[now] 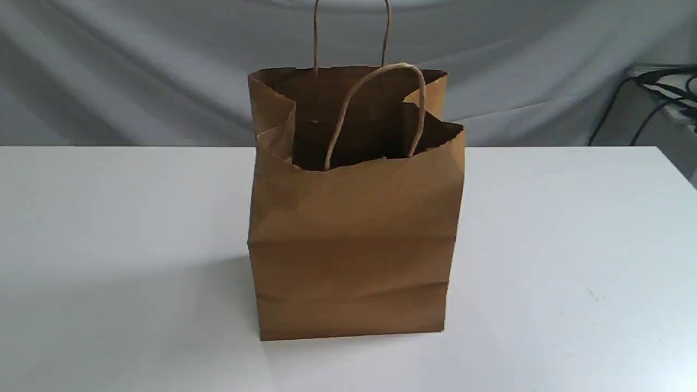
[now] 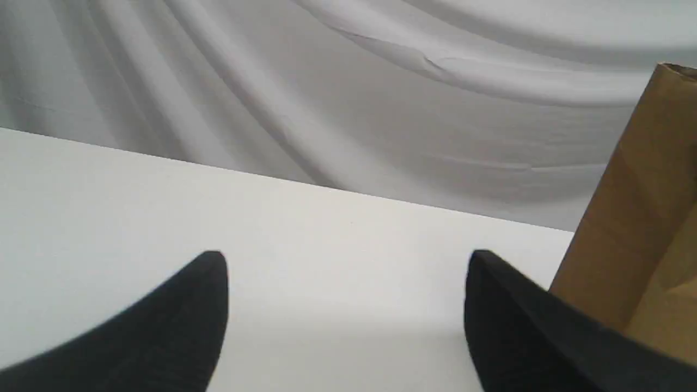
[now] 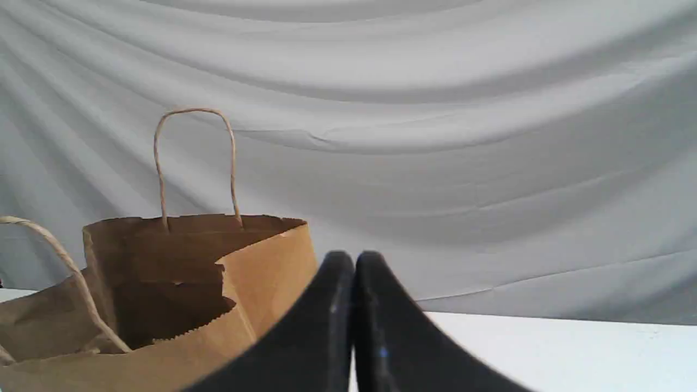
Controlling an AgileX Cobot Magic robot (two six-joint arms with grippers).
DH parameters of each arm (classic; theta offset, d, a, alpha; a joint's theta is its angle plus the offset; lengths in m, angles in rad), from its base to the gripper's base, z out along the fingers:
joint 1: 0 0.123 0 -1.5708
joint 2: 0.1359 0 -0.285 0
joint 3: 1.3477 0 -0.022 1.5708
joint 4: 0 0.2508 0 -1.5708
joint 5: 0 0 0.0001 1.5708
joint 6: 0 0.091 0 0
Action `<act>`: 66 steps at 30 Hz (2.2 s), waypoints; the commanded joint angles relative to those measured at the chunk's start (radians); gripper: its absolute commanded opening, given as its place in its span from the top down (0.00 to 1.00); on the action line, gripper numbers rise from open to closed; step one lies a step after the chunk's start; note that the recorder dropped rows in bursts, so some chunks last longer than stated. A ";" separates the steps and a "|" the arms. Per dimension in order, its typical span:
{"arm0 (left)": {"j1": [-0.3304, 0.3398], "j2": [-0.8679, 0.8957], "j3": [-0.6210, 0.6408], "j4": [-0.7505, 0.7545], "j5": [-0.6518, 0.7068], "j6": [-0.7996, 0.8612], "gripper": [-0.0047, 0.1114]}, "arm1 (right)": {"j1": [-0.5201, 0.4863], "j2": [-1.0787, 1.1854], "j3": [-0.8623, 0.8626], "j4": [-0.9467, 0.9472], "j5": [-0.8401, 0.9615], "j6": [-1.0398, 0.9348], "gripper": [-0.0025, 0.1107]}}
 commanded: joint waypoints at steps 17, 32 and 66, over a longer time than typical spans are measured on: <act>0.000 -0.004 0.004 0.003 -0.005 -0.005 0.41 | -0.259 -0.310 0.267 -0.051 -0.013 0.030 0.98; 0.000 -0.004 0.004 0.003 -0.005 -0.005 0.41 | -0.396 -0.656 0.483 -0.073 0.030 0.040 0.98; 0.000 -0.004 0.004 0.003 -0.005 -0.005 0.41 | -0.395 -0.666 0.483 -0.607 0.228 0.417 0.98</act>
